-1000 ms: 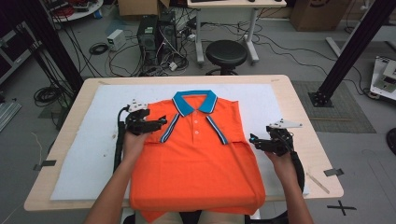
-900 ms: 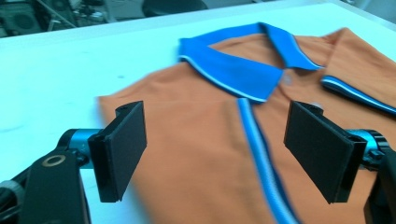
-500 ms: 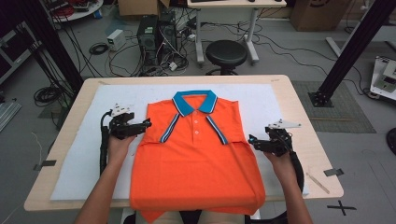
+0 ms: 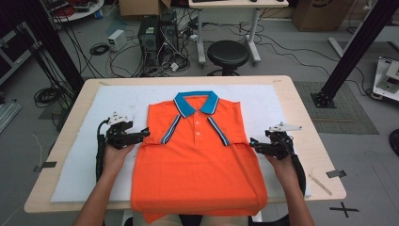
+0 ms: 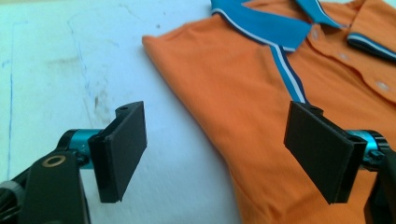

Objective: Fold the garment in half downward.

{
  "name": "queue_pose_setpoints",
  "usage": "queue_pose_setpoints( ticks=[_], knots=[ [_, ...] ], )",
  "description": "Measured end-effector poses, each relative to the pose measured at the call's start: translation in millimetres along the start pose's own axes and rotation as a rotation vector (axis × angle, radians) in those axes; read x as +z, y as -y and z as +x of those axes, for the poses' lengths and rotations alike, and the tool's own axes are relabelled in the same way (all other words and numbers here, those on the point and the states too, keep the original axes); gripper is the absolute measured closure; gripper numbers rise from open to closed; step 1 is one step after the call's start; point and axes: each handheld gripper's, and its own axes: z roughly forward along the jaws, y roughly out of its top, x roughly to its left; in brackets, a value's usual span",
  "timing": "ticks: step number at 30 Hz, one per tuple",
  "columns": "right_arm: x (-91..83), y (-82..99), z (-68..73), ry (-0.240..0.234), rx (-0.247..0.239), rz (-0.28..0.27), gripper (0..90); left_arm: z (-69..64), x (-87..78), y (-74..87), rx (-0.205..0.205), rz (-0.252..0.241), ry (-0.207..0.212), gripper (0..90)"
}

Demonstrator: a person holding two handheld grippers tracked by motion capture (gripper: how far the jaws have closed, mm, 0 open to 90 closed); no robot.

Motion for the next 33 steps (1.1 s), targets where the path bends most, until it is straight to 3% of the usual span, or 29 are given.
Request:
queue_pose_setpoints(
  ticks=[5,6,9,14,18,19,20,21,22,26,28,30,33],
  knots=[
    [-2.2,3.3,2.4,-0.012,-0.001,0.012,37.7,-6.2,-12.6,15.3,-0.01,0.051,0.026,21.4],
    [-1.9,4.0,3.2,-0.024,-0.018,0.024,46.1,-7.1,-15.4,17.9,-0.01,0.061,0.028,22.8],
    [-1.7,5.2,6.1,-0.049,-0.022,0.051,58.2,-10.8,-23.9,27.9,-0.039,0.108,0.044,26.0],
    [-2.0,9.0,13.4,-0.082,-0.04,0.084,63.6,-18.6,-31.0,34.6,-0.03,0.144,0.05,34.7],
    [7.2,12.4,17.3,-0.068,-0.061,0.135,66.0,-23.6,-33.0,38.7,-0.008,0.158,0.038,39.3],
    [7.2,12.4,17.3,-0.068,-0.061,0.135,73.3,-24.1,-32.4,39.4,-0.009,0.158,0.037,39.3],
    [7.4,13.3,19.1,-0.034,-0.098,0.137,88.4,-24.6,-32.2,40.0,-0.009,0.157,0.035,39.4],
    [7.4,13.3,19.1,-0.034,-0.098,0.137,88.4,-25.1,-32.1,40.3,-0.009,0.153,0.032,39.4],
    [3.3,12.4,19.6,0.061,-0.137,0.134,88.6,-25.8,-32.6,40.5,-0.006,0.154,0.028,39.5],
    [2.3,16.7,14.3,0.043,-0.094,0.127,86.9,-26.9,-33.4,41.6,-0.003,0.151,0.027,39.6],
    [2.1,17.2,14.7,0.038,-0.087,0.12,81.9,-27.4,-33.8,41.9,-0.007,0.151,0.027,39.5],
    [-3.4,16.2,14.1,0.037,-0.055,0.086,70.1,-28.4,-35.1,42.8,-0.006,0.151,0.028,39.5],
    [-9.6,17.0,14.1,0.032,-0.039,0.068,68.0,-31.1,-38.8,45.6,-0.004,0.151,0.029,39.5]
  ],
)
